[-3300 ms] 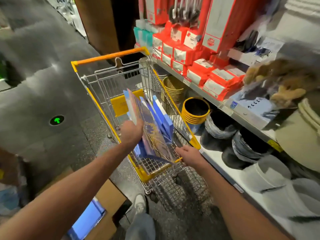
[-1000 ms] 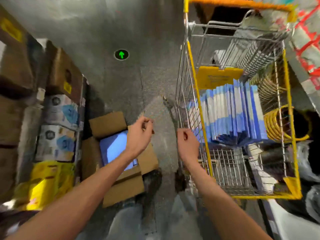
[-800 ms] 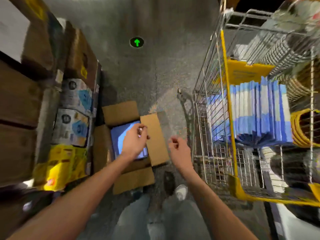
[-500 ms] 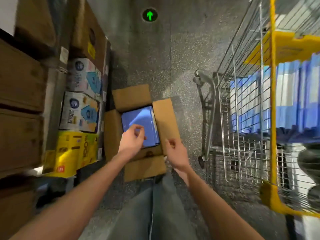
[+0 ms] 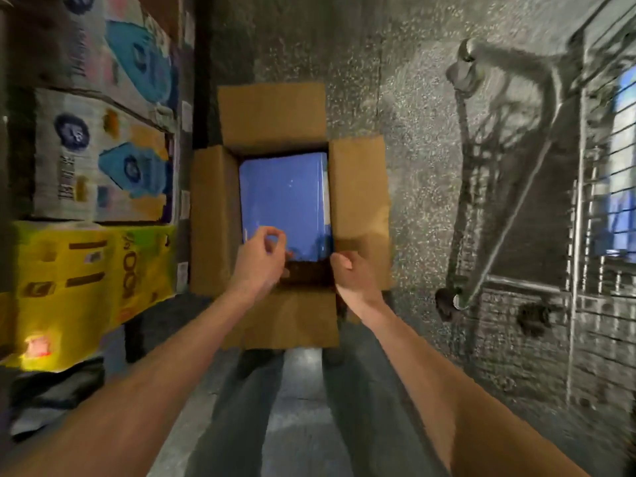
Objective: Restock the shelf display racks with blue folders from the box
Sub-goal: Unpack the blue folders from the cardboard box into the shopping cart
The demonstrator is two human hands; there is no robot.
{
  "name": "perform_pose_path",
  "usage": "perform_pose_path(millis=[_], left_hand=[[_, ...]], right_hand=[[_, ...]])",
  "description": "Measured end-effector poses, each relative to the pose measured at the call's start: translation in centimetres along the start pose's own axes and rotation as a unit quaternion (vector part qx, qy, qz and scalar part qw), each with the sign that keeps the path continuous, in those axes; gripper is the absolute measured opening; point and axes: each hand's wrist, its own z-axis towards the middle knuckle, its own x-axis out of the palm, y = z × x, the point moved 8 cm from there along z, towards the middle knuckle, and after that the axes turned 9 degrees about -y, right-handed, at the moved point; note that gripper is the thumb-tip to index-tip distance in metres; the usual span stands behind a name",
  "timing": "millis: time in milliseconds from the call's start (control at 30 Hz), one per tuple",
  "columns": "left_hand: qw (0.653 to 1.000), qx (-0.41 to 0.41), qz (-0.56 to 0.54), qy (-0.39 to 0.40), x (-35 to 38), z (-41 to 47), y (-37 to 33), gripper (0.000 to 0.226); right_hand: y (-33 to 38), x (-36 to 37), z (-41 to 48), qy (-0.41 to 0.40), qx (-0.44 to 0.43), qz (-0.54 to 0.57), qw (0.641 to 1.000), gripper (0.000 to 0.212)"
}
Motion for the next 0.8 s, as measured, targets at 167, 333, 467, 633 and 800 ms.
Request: perform_pose_path(millis=[167,333,467,633,800], left_hand=[[0.999,-0.015,0.008,0.033,3.6,6.7,6.4,0.018],[0.998,-0.007,0.045,0.046,6.3,12.1,12.1,0.023],[0.998,0.001,0.048,0.051,7.9,15.3,14.9,0.016],[0.997,-0.002,0.046,0.057,9.5,18.0,17.7,0.022],[0.996,-0.016,0.055,0.063,9.7,19.4,20.3,0.026]], right_hand=[[-3.4,6.0,6.9,-0.01,0.032,0.027,0.999,0.025],[-5.4,12.6,12.5,0.004,0.032,0.022,0.999,0.043],[-7.4,15.3,16.2,-0.013,0.054,0.028,0.998,0.045],[-9.4,17.1,20.1,-0.037,0.053,-0.059,0.996,0.055],[-10.3,18.6,21.2,-0.065,0.071,-0.026,0.995,0.066]])
